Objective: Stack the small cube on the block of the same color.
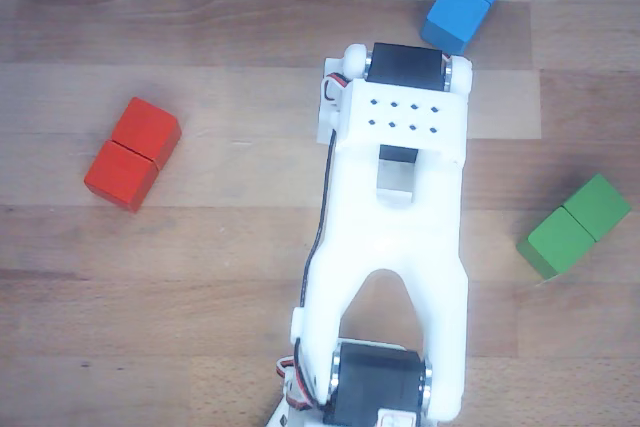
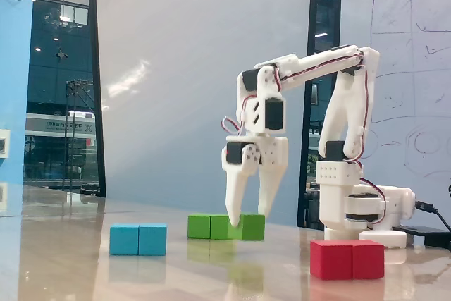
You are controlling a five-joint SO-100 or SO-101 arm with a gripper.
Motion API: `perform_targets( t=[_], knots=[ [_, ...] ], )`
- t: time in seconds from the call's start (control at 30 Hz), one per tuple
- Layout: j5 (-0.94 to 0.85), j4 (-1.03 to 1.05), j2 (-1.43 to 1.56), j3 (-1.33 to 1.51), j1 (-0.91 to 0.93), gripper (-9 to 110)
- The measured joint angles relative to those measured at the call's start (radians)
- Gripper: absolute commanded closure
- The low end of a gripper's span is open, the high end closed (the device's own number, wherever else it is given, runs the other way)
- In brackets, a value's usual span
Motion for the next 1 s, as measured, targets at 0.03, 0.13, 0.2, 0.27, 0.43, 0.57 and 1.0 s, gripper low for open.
perform_targets(
  t=[0.03,0.13,0.2,0.27,0.43,0.57,1.0],
  knots=[
    [0.000,0.000,0.023,0.000,0.000,98],
    [0.000,0.000,0.097,0.000,0.002,98],
    [0.000,0.000,0.143,0.000,0.015,98],
    [0.000,0.000,0.184,0.000,0.044,98],
    [0.000,0.002,0.224,-0.040,0.166,98],
    [0.000,0.002,0.224,-0.110,0.290,98],
    [0.000,0.002,0.049,-0.193,0.565,98]
  ],
)
